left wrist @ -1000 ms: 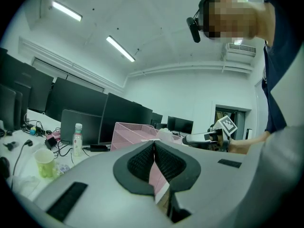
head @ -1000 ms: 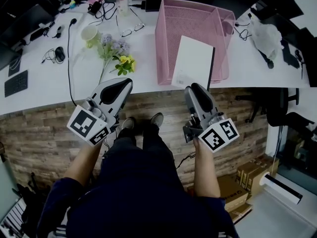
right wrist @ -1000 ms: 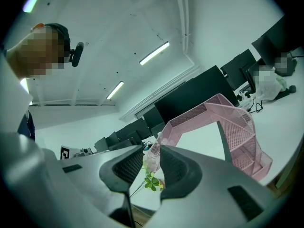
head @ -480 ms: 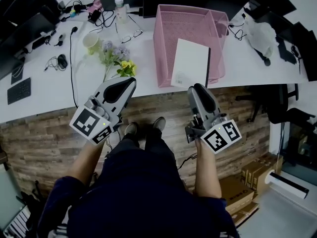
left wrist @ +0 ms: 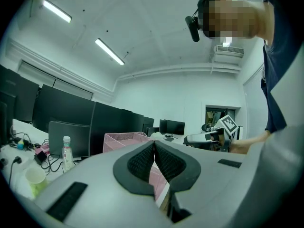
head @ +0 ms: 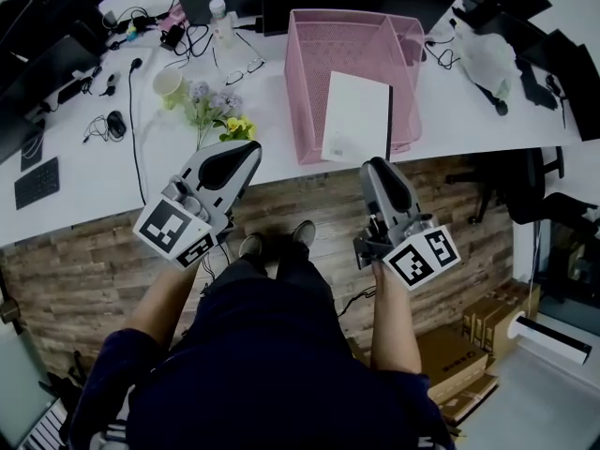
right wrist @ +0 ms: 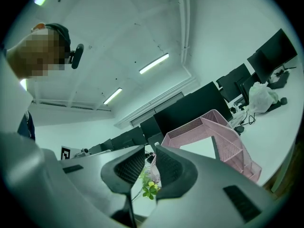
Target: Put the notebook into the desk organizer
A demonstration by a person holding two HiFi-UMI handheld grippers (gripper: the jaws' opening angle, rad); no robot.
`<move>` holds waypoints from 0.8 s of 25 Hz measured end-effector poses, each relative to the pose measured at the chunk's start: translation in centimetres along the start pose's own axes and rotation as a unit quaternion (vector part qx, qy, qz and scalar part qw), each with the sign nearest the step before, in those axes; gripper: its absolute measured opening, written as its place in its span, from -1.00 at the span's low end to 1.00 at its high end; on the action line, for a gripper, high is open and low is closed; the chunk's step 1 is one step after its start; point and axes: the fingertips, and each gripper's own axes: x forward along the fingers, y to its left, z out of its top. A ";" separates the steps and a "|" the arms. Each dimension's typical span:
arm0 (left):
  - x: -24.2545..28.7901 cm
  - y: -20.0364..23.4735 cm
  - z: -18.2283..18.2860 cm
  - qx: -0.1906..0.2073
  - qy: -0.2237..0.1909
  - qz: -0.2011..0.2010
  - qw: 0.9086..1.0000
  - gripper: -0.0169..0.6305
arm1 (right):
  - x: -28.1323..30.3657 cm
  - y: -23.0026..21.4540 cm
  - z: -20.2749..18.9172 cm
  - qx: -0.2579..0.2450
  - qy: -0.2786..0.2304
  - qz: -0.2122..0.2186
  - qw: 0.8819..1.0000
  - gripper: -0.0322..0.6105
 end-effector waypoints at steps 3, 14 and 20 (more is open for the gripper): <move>0.1 0.1 0.1 0.001 -0.001 -0.003 1.000 -0.86 | -0.2 0.0 0.2 -0.001 -0.004 -0.005 1.000 -0.70; 0.5 0.3 -0.1 -0.001 0.003 -0.008 1.000 -0.86 | -0.5 -0.4 0.2 0.005 -0.010 -0.013 1.000 -0.88; 0.7 0.5 -0.1 -0.002 0.005 -0.010 1.000 -0.86 | -0.2 -0.5 0.1 0.008 -0.010 -0.012 1.000 -0.89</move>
